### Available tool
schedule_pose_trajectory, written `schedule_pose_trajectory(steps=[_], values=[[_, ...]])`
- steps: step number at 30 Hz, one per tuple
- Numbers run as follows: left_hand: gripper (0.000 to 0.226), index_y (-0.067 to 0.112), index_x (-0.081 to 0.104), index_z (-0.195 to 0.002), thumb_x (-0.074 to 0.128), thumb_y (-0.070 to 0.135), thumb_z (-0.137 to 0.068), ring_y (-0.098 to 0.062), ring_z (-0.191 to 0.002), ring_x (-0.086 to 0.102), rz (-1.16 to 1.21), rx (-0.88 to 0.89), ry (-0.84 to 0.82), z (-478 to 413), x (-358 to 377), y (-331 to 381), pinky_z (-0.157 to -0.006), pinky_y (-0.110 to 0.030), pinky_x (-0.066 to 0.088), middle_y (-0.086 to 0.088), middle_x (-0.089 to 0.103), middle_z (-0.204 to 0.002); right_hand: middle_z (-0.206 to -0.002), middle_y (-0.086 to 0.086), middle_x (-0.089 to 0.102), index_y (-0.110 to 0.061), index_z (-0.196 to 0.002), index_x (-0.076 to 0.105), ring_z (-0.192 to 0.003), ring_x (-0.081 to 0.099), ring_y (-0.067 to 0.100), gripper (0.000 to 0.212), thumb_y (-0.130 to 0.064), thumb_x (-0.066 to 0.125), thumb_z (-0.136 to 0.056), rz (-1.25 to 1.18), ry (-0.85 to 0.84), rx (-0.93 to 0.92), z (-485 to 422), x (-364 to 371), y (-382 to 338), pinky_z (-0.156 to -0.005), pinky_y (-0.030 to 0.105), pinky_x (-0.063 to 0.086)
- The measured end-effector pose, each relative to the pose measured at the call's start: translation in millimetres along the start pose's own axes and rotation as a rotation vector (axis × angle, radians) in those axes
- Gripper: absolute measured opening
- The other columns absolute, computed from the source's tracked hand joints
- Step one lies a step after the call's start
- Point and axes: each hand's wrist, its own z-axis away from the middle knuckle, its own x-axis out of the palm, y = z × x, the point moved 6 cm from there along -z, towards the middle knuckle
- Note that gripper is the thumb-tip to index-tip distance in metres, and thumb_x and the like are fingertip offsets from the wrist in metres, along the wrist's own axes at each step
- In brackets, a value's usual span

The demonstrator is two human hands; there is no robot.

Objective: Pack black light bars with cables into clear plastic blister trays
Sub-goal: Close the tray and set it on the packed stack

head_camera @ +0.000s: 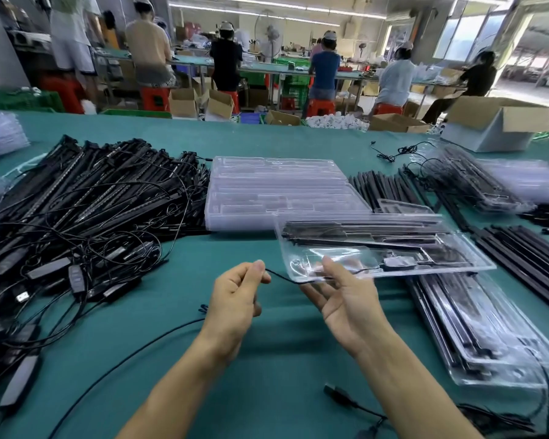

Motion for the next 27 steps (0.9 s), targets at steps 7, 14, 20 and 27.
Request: schedule_pose_trajectory(steps=[7, 14, 20, 27], values=[[0.037, 0.018, 0.063, -0.061, 0.058, 0.028, -0.096, -0.009, -0.044, 0.032, 0.022, -0.056, -0.107, -4, 1, -6, -0.048, -0.018, 0.036, 0.005, 0.032, -0.047, -0.084, 0.011, 0.063, -0.022, -0.116, 0.037, -0.073, 0.072, 0.025, 0.040, -0.005, 0.062, -0.091, -0.002, -0.014, 0.009, -1, -5, -5, -0.057, 0.032, 0.056], [0.015, 0.018, 0.071, -0.080, 0.065, 0.024, -0.093, -0.009, -0.089, 0.065, -0.739, 0.739, -0.030, -1, -14, 17, -0.083, -0.028, 0.050, 0.009, 0.071, -0.090, -0.084, 0.007, 0.071, -0.023, -0.119, 0.047, -0.081, 0.072, 0.033, 0.050, -0.021, 0.070, -0.075, 0.294, -0.112, -0.018, 0, -27, -48, -0.064, 0.036, 0.053], [0.054, 0.029, 0.073, -0.103, 0.062, 0.071, -0.071, -0.017, -0.096, 0.065, -1.319, 0.940, -0.155, 7, -20, 4, -0.090, -0.045, 0.049, 0.010, 0.070, -0.103, -0.076, 0.008, 0.070, -0.006, -0.100, 0.058, -0.064, 0.069, 0.020, 0.025, -0.021, 0.064, -0.082, 0.538, -0.022, -0.250, 7, -31, -110, -0.059, 0.031, 0.058], [0.040, 0.026, 0.069, -0.077, 0.056, 0.063, -0.082, -0.015, -0.070, 0.061, -1.305, 0.957, -0.378, 11, -29, -7, -0.058, -0.029, 0.052, 0.010, 0.062, -0.079, -0.069, 0.008, 0.070, -0.021, -0.096, 0.071, -0.061, 0.071, 0.022, 0.024, -0.028, 0.048, -0.100, 0.541, 0.152, -0.202, 25, -107, -191, -0.049, 0.032, 0.057]])
